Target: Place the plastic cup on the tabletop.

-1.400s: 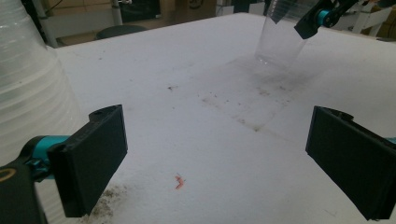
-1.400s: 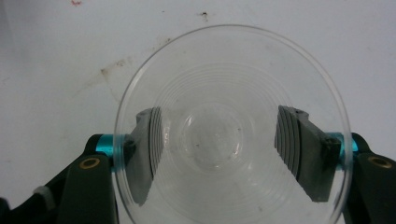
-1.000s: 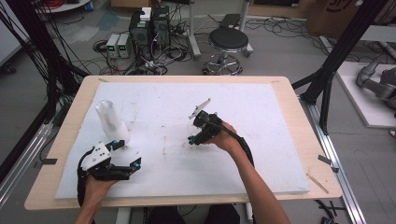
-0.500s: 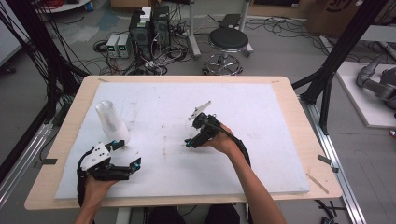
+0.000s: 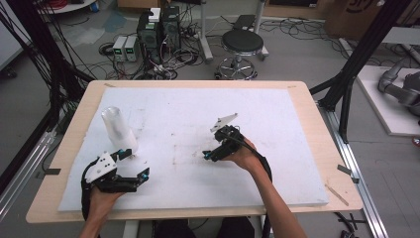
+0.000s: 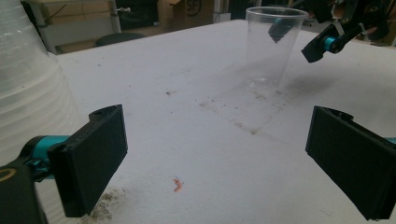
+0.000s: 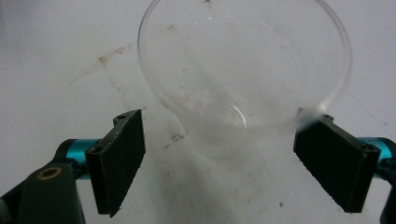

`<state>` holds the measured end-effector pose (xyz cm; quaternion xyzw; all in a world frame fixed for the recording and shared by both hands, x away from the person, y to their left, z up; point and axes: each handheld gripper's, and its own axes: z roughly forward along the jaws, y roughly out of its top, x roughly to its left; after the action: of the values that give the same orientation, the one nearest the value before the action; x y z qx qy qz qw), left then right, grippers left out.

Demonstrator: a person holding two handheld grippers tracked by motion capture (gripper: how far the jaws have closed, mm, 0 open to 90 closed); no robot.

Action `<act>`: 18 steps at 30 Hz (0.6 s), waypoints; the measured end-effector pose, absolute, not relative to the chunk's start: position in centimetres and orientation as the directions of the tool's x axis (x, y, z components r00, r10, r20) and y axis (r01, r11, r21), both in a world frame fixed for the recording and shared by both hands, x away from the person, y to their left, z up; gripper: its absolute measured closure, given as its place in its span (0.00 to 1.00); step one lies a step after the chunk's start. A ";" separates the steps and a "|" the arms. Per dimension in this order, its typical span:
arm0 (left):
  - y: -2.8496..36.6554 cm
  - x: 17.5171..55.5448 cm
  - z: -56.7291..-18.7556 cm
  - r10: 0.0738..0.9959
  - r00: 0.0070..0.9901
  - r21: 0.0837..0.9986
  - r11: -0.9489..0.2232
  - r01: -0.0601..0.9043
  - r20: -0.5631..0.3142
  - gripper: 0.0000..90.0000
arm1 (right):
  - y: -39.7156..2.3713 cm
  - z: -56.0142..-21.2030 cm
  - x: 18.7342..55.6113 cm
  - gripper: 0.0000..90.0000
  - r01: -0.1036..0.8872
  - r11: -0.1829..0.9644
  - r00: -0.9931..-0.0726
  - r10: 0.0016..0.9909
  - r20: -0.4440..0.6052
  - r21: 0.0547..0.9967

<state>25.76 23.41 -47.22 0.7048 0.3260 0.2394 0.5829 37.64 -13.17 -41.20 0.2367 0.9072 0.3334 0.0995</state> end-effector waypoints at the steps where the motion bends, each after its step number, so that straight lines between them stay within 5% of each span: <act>1: 23.4 25.7 -47.2 0.740 0.671 0.979 -0.107 0.173 -0.038 0.06 | -13.6 -41.2 37.3 0.19 0.365 0.655 -0.865 0.502 -0.020 0.661; 18: 23.3 25.7 -47.2 0.733 0.680 0.977 -0.123 0.175 -0.029 0.11 | -21.2 -42.3 33.2 0.19 0.341 0.425 -0.784 0.621 0.004 0.838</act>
<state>25.72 23.33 -47.21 0.7096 0.3198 0.2408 0.5799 33.19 -21.19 -42.32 0.2900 0.8298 0.4509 0.1551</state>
